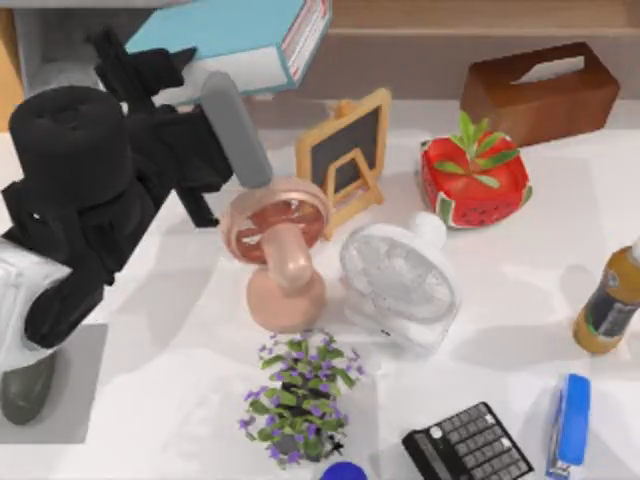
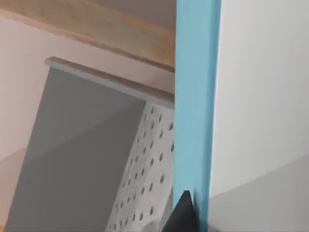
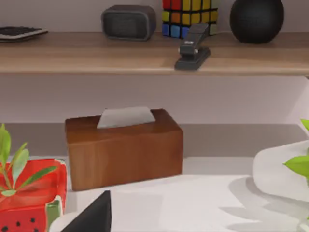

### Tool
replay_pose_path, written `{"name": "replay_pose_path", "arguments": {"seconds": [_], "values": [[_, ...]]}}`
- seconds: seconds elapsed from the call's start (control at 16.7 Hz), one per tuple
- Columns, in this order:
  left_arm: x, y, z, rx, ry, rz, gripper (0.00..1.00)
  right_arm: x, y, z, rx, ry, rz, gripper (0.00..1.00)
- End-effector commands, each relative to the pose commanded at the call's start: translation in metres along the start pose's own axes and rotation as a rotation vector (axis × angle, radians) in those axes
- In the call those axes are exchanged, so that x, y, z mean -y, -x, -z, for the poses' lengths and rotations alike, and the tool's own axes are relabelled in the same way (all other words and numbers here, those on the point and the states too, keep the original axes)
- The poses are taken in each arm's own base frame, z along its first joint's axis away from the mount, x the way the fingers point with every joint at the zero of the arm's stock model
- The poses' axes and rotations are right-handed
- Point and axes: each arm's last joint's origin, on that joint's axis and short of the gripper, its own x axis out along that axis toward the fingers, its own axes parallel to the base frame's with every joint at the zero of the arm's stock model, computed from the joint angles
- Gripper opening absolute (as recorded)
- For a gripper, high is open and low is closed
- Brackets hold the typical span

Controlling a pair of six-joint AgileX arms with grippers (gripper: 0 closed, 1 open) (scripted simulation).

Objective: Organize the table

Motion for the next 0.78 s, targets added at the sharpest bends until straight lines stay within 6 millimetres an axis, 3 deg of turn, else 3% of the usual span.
{"name": "replay_pose_path", "arguments": {"seconds": [0.18,0.36,0.54,0.78], "values": [[0.011,-0.007,0.043,-0.139,-0.152,0.055,0.0,0.0,0.0,0.0,0.0,0.0,0.0,1.0],[0.015,-0.029,0.074,-0.234,-0.254,0.084,0.0,0.0,0.0,0.0,0.0,0.0,0.0,1.0],[0.016,-0.05,0.086,-0.262,-0.299,0.083,0.0,0.0,0.0,0.0,0.0,0.0,0.0,1.0],[0.016,-0.053,0.088,-0.263,-0.304,0.082,0.0,0.0,0.0,0.0,0.0,0.0,0.0,1.0]]}}
